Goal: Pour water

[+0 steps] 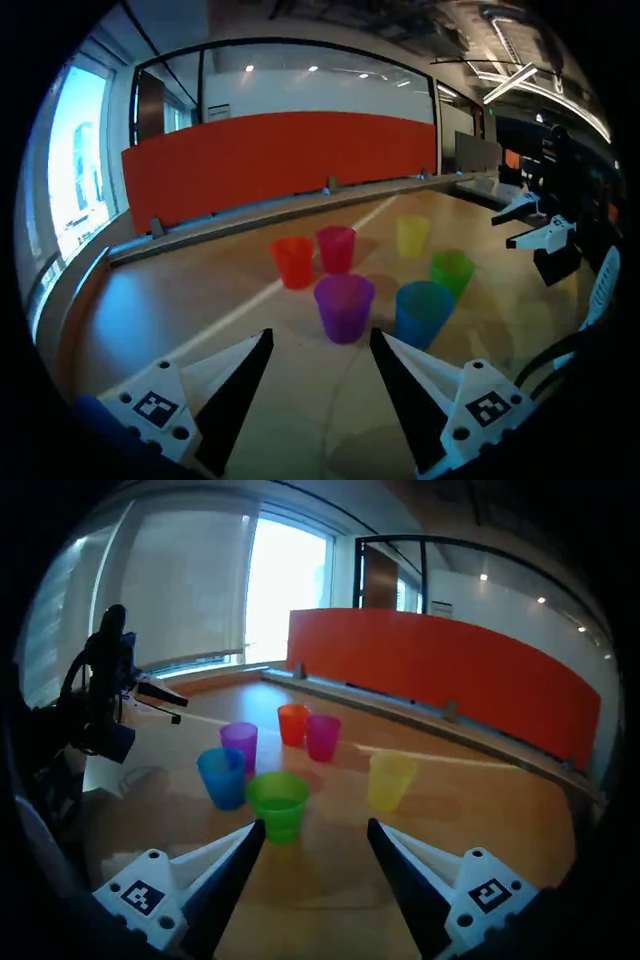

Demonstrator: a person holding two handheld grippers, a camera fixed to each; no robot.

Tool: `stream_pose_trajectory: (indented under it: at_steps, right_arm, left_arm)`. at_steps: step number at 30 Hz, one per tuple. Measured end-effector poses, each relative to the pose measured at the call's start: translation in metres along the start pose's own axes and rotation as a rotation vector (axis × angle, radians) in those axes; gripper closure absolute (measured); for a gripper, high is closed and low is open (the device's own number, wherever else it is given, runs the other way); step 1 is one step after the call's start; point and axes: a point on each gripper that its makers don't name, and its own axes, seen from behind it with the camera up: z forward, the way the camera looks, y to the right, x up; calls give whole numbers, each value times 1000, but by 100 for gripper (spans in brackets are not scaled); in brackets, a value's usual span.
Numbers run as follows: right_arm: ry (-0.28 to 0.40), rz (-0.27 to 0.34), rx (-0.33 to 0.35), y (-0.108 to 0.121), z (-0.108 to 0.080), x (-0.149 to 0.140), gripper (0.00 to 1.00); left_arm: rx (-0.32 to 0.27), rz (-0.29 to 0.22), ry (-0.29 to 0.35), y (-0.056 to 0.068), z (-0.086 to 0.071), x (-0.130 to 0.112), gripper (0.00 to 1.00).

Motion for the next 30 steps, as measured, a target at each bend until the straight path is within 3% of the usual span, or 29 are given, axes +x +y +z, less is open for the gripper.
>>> stream_pose_trajectory:
  at_steps: [12,18,30]
  right_arm:
    - [157,74,-220,42,-35,27,1]
    - [253,102,-348,66,-48,42,1]
    - [402,178,-586,106,-75,57,1]
  left_arm:
    - [178,-74,187,-29,-26,18,11]
    - [246,-87,270,-30,-35,29,10]
    - [327,-134,362,-36,-42,46,11]
